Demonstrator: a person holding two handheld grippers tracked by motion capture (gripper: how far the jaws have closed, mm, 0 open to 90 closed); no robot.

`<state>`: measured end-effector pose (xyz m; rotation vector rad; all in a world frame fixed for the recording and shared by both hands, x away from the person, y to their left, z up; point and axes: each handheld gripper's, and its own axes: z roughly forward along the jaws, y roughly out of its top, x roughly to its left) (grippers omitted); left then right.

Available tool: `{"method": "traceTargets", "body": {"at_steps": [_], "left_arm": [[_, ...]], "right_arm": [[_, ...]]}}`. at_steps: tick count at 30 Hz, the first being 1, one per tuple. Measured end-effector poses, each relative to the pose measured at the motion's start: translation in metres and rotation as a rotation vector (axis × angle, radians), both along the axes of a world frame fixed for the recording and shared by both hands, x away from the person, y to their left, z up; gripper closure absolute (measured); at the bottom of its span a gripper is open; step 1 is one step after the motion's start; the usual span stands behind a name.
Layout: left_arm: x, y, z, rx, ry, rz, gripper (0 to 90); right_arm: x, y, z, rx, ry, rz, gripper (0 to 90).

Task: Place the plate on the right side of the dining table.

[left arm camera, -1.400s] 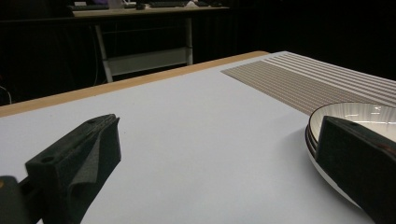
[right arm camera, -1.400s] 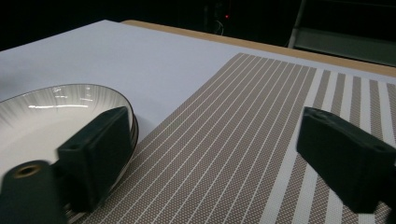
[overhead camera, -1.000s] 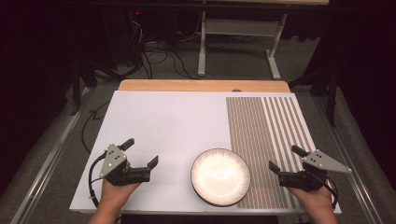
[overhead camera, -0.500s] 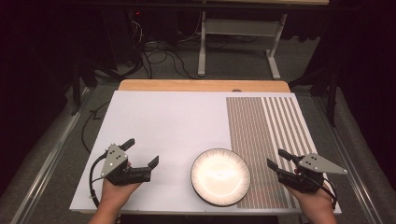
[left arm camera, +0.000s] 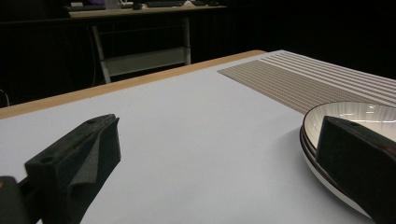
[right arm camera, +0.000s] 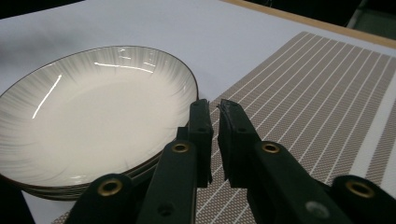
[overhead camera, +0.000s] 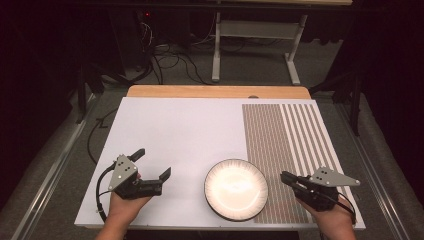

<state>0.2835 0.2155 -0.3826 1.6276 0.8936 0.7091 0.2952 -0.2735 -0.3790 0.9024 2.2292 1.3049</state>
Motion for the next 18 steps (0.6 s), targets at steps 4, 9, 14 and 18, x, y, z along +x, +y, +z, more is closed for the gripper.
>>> {"method": "traceTargets", "body": {"at_steps": [4, 9, 14, 18], "left_arm": [[0.001, -0.001, 0.0, 0.004, 0.001, -0.004, 0.6], [0.001, -0.001, -0.001, 0.007, 0.002, -0.006, 0.6], [0.001, -0.001, 0.0, 0.002, 0.002, -0.006, 0.6], [0.001, -0.001, -0.001, 0.001, 0.002, -0.008, 0.6]], "right_arm": [[0.0, 0.003, -0.002, -0.007, 0.019, 0.022, 90.0], [0.0, 0.012, -0.005, -0.045, 0.05, 0.072, 90.0], [0.001, 0.018, -0.006, -0.083, 0.071, 0.093, 90.0], [0.0, 0.024, -0.01, -0.112, 0.09, 0.116, 90.0]]}}
